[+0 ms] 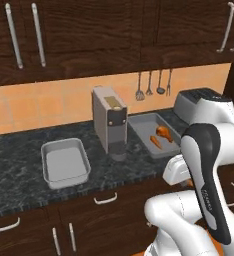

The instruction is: Place one carrot and one chicken drumstick in each tupperware on the nearby counter, to pack two identical lunches.

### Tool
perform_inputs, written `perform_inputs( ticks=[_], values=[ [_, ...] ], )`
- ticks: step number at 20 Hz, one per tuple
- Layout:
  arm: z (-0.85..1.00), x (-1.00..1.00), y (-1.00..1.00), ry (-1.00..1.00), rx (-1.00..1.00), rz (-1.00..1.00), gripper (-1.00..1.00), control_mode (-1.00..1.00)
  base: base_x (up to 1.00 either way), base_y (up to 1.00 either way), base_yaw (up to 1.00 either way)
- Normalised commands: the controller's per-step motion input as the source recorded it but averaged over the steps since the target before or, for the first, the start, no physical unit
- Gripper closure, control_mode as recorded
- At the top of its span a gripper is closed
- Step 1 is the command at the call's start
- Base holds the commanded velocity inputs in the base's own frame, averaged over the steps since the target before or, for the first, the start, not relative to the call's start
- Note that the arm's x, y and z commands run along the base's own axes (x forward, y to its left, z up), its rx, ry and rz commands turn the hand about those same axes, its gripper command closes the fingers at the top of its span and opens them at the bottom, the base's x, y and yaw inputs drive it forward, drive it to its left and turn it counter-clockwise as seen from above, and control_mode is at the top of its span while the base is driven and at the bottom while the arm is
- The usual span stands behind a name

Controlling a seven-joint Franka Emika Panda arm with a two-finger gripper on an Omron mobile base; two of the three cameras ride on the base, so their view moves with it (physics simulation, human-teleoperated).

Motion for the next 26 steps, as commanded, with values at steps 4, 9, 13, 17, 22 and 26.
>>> perform_inputs(
  ticks=[4,9,13,17,22,26],
  values=[
    [0.0,0.0,0.0,0.0,0.0,0.0,1.0,1.0,-0.22,0.86,0.02],
    [-0.06,0.18,0.03,0.01,0.0,0.0,1.0,-1.0,0.2,0.52,0.01],
    [-0.18,0.82,0.13,0.01,0.0,0.02,1.0,-1.0,0.0,0.0,0.0],
    [-0.22,0.77,0.25,0.04,-0.01,0.0,1.0,-1.0,0.0,0.0,0.0],
    [-0.28,1.0,0.38,0.19,0.0,0.0,1.0,-1.0,0.0,0.0,0.0],
    [-0.28,1.0,0.48,0.12,-0.01,0.0,1.0,-1.0,0.0,0.0,0.0]
  ],
)
